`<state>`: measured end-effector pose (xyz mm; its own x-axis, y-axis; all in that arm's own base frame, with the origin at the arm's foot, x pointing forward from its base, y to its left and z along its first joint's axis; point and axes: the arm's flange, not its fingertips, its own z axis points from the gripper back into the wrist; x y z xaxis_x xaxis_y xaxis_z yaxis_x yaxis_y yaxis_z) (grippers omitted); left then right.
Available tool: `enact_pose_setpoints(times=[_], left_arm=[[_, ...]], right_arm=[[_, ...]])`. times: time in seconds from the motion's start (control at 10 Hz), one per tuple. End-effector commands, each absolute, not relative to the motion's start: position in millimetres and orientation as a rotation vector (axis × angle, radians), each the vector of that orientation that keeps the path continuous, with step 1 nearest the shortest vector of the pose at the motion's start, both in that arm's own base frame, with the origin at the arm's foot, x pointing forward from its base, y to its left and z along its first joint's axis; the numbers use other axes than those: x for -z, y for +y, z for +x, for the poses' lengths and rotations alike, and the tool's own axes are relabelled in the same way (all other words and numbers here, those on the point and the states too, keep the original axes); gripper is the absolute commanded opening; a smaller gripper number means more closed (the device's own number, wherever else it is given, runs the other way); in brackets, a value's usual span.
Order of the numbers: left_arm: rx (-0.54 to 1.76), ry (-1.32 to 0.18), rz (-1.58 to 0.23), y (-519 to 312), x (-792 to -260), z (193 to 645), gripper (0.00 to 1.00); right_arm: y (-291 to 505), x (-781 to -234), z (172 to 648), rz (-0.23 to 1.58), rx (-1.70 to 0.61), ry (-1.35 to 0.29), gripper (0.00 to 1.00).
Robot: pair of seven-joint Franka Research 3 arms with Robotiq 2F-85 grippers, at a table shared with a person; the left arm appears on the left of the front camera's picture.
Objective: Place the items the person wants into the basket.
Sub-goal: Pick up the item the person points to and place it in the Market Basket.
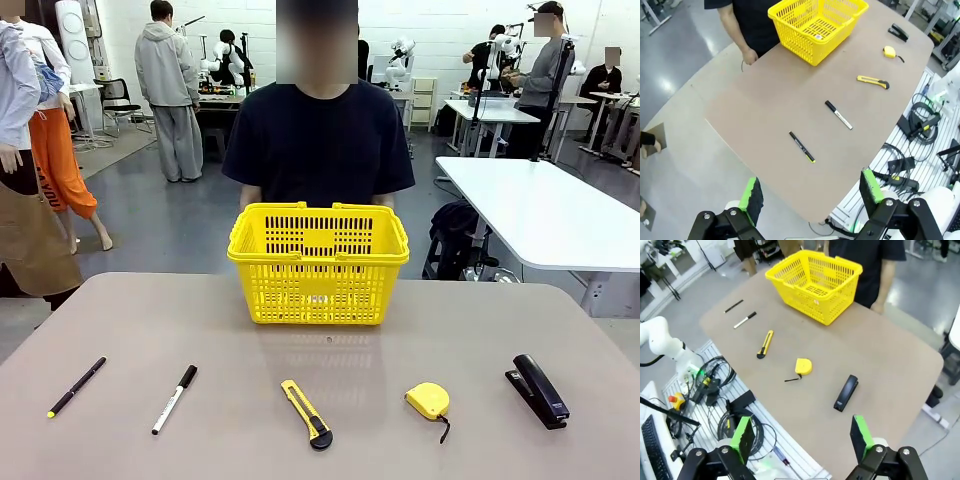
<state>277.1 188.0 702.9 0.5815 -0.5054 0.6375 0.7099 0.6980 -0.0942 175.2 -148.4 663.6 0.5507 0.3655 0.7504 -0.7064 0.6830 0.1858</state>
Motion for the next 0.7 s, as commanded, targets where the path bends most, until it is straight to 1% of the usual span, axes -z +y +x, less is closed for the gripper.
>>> enact_pose_setpoints(times=[0.0,0.3,0.6], left_arm=[[0.734,-0.69,-0.434,200,-696,270,1.0],[0.733,-0.737,-0.493,222,-684,260,1.0],[0.706,-0.75,-0.489,220,-685,258,1.0]], right_arm=[[-155,-654,158,0.514,-0.677,-0.795,1.0],[-168,-648,143,0.532,-0.659,-0.838,1.0],[-168,-650,137,0.526,-0.647,-0.847,1.0]])
